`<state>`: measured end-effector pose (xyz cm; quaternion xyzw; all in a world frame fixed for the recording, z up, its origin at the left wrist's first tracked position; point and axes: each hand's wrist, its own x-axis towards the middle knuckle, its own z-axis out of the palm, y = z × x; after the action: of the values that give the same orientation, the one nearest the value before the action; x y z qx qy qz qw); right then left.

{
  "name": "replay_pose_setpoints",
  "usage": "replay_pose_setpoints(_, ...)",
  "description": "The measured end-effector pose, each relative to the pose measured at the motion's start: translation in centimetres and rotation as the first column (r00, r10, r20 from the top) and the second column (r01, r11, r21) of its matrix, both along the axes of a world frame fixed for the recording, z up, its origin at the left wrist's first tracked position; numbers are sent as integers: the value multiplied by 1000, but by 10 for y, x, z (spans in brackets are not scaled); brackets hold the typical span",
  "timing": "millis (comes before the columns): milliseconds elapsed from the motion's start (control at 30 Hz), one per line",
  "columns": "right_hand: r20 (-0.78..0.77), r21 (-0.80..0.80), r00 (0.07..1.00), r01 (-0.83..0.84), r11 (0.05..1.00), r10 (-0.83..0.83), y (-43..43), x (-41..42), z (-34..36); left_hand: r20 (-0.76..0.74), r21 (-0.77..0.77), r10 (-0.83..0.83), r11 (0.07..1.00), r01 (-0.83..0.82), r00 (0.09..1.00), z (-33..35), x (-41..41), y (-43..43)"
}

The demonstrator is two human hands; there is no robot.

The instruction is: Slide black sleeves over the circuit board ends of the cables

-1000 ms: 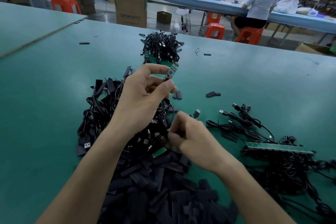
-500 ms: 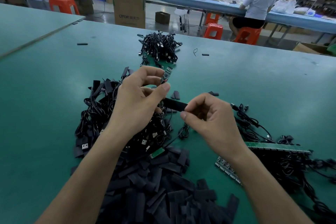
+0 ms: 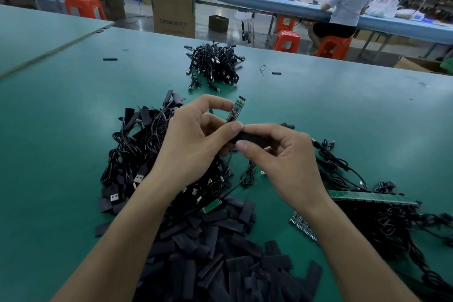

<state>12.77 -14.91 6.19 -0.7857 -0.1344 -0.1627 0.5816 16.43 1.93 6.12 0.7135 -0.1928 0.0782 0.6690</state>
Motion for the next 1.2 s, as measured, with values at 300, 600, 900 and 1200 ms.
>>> replay_pose_setpoints(300, 96, 58, 990, 98, 994, -103, -10, 1, 0, 43, 55, 34, 998, -36, 999, 2, 0, 2)
replay_pose_setpoints(600, 186, 94, 968, 154, 984, -170, -16, 1, 1, 48, 111, 36, 993, -41, 998, 1, -2, 1)
replay_pose_setpoints(900, 232, -85, 960, 179, 980, -155, -23, 3, 7, 67, 170, -2, 985, -9, 998, 2, -2, -1)
replay_pose_setpoints(1200, 257, -288, 966, 114, 951, -37, -35, 9, 16, 29, 239, -42, 971, 34, 999, 6, -4, 2)
